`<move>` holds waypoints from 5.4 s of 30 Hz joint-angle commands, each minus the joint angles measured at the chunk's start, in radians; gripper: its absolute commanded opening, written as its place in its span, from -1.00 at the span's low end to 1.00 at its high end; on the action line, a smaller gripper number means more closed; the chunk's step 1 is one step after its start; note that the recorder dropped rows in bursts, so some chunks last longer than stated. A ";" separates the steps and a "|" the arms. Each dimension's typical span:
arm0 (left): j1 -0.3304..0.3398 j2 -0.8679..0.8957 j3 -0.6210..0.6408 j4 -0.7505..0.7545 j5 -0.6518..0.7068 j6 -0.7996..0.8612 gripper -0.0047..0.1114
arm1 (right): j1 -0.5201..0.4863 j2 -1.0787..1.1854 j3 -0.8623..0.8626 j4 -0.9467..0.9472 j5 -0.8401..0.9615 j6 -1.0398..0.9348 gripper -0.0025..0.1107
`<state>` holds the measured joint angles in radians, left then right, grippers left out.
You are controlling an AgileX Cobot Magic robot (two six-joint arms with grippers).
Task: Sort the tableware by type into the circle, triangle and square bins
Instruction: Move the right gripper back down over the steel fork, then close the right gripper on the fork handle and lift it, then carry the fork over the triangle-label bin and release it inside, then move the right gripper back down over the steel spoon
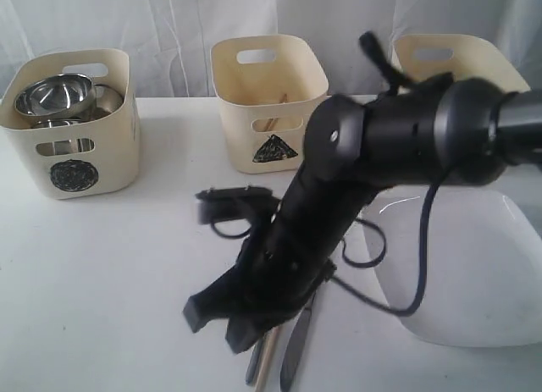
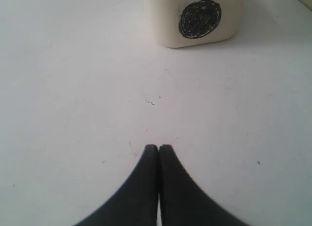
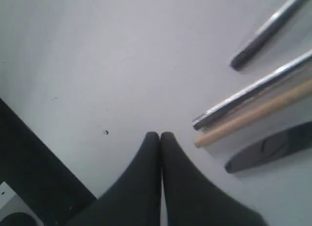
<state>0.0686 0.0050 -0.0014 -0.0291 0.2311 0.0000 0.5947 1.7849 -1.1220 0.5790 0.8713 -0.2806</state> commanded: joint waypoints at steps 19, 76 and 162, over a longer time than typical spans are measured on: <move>0.002 -0.005 0.001 -0.007 0.002 0.006 -0.91 | 0.042 0.045 -0.098 -0.247 -0.317 0.245 0.01; 0.002 -0.005 0.001 -0.007 0.002 0.006 -0.91 | -0.027 0.328 -0.513 -0.128 -0.020 0.251 -0.96; 0.002 -0.005 0.001 -0.007 0.002 0.006 -0.91 | -0.070 0.023 -0.068 -0.391 -0.198 0.342 -0.96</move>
<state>0.0686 0.0050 -0.0014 -0.0291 0.2311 0.0000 0.4961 1.8210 -1.2231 0.2801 0.7587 -0.0307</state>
